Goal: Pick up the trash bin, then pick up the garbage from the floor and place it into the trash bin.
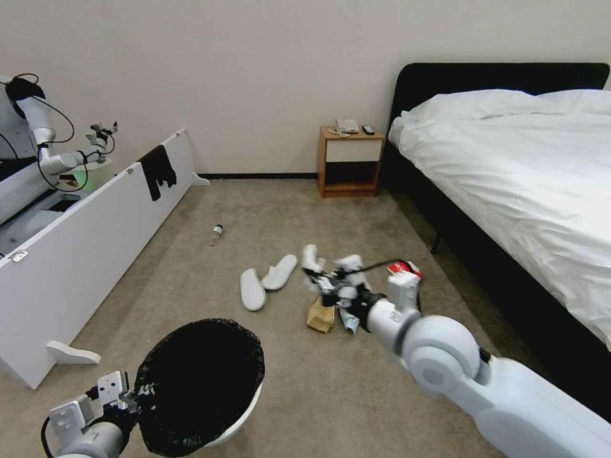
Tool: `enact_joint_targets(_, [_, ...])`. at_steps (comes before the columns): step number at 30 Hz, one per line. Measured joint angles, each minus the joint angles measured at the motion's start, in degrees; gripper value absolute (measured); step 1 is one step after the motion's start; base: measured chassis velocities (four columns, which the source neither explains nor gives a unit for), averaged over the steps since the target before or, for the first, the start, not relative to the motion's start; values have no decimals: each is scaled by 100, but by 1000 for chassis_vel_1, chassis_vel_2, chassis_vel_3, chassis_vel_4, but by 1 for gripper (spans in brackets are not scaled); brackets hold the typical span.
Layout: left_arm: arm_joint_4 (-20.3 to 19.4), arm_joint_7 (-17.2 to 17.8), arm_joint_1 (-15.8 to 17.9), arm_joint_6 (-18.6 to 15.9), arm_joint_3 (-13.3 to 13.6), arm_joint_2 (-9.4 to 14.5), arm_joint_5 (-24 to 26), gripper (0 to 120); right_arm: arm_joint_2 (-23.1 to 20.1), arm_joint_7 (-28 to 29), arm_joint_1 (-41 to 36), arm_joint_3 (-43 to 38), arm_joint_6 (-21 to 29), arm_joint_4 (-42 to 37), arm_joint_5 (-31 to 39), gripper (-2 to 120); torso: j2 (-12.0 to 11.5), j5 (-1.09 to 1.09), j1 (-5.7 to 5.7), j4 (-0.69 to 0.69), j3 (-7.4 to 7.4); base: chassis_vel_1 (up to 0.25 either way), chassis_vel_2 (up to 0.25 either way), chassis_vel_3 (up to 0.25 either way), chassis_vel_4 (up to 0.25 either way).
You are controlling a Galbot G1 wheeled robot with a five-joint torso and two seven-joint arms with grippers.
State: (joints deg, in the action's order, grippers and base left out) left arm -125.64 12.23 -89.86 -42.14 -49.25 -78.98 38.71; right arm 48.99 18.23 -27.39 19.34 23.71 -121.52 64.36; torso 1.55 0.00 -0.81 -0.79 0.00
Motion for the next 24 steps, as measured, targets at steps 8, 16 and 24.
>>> enact_joint_targets(8, [10, -21, 27, 0, -2, 60, 2, 2, 506, 318, 1328, 1139, 306, 71, 783, 0, 0, -1, 0, 1, 0, 0, 0, 0, 0])
enact_joint_targets(16, [1, -30, 40, 0, -9, 52, 2, 2, 985, 712, 1983, 1836, 691, 181, 1270, 0, 0, -1, 0, 0, 0, 0, 0, 0, 0])
enact_joint_targets(24, [-17, -38, 56, 0, -42, 80, 19, 2, 1311, 944, 2225, 2201, 1049, 304, 1464, 0, 0, -1, 0, -1, 0, 0, 0, 0, 0])
